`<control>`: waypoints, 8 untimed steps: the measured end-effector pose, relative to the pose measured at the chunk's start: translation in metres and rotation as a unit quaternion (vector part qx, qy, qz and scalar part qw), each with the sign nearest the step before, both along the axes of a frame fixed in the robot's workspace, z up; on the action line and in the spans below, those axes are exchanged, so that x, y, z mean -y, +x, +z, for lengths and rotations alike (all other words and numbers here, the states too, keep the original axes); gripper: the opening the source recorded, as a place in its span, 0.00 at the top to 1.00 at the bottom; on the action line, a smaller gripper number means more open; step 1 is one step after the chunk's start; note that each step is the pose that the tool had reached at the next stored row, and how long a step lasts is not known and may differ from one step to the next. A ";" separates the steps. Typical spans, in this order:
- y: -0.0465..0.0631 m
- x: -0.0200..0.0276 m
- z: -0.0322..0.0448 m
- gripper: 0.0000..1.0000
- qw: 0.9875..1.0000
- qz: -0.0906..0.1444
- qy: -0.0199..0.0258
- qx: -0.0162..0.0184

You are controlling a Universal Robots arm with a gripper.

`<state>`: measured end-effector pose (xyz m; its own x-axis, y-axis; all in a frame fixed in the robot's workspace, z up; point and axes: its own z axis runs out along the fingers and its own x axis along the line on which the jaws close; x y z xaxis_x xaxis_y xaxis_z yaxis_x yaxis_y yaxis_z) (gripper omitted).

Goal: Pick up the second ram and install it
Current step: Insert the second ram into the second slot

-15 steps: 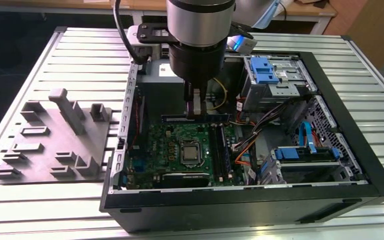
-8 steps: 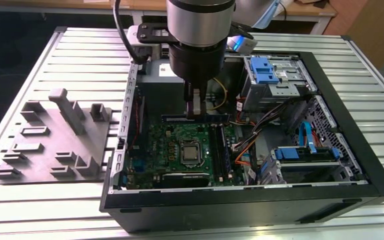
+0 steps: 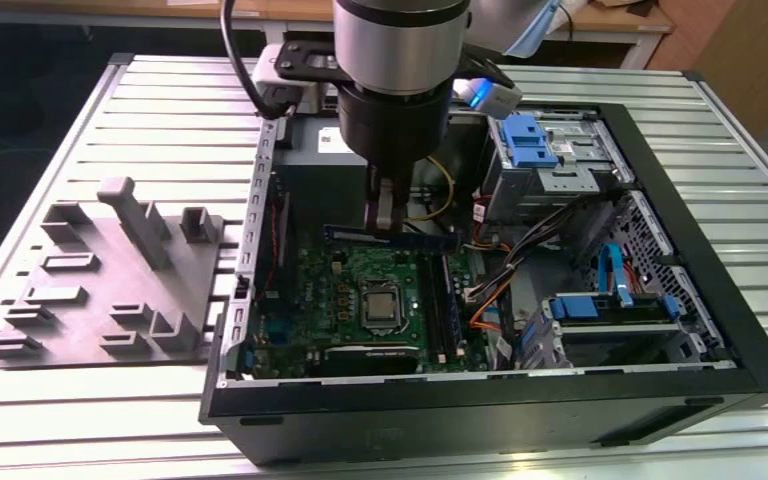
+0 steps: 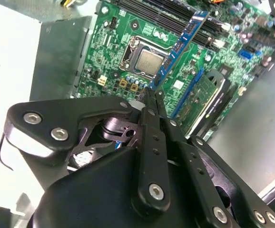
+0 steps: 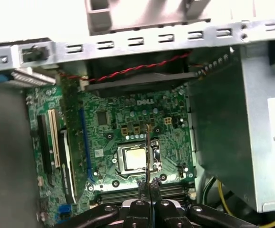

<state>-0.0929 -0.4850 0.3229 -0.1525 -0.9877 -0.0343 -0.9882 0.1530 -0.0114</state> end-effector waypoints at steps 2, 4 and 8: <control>0.000 0.0000 -0.0002 0.89 1.000 -0.018 0.000 0.000; 0.000 0.0000 -0.0005 0.89 0.999 -0.037 0.000 0.000; 0.000 0.0000 -0.0009 0.89 0.997 -0.073 0.000 0.000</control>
<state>-0.0929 -0.4850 0.3220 -0.2941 -0.9552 -0.0342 -0.9556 0.2946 -0.0115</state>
